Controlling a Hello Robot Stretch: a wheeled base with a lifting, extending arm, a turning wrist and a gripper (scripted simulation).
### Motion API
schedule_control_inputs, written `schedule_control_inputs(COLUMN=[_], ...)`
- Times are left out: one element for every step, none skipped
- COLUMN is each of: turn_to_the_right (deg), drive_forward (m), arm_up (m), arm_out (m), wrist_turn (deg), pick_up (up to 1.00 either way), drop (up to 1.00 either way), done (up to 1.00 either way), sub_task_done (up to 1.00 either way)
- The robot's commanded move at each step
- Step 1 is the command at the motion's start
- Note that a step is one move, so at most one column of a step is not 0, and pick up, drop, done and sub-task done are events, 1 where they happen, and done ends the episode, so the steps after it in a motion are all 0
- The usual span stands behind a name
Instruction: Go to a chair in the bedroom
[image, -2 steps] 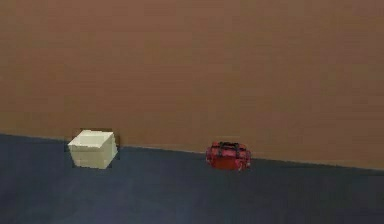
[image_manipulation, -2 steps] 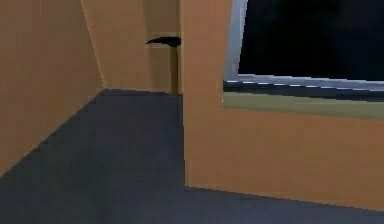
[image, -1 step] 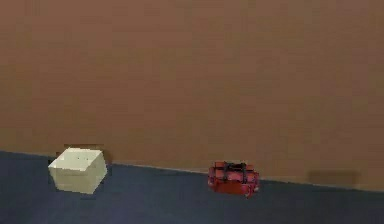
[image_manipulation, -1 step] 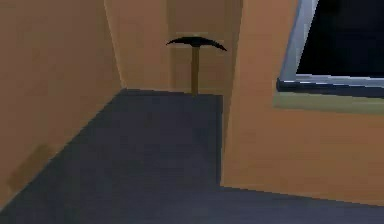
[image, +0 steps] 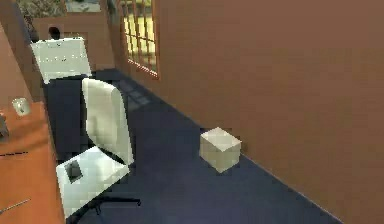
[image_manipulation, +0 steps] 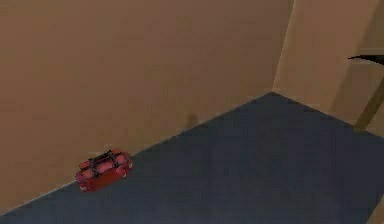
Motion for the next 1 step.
schedule_control_inputs(turn_to_the_right=[-33.0], drive_forward=[0.0], arm_up=[0.0], arm_out=[0.0], wrist_turn=[0.0], pick_up=[0.0], drop=[0.0], done=[0.0], sub_task_done=[0.0])
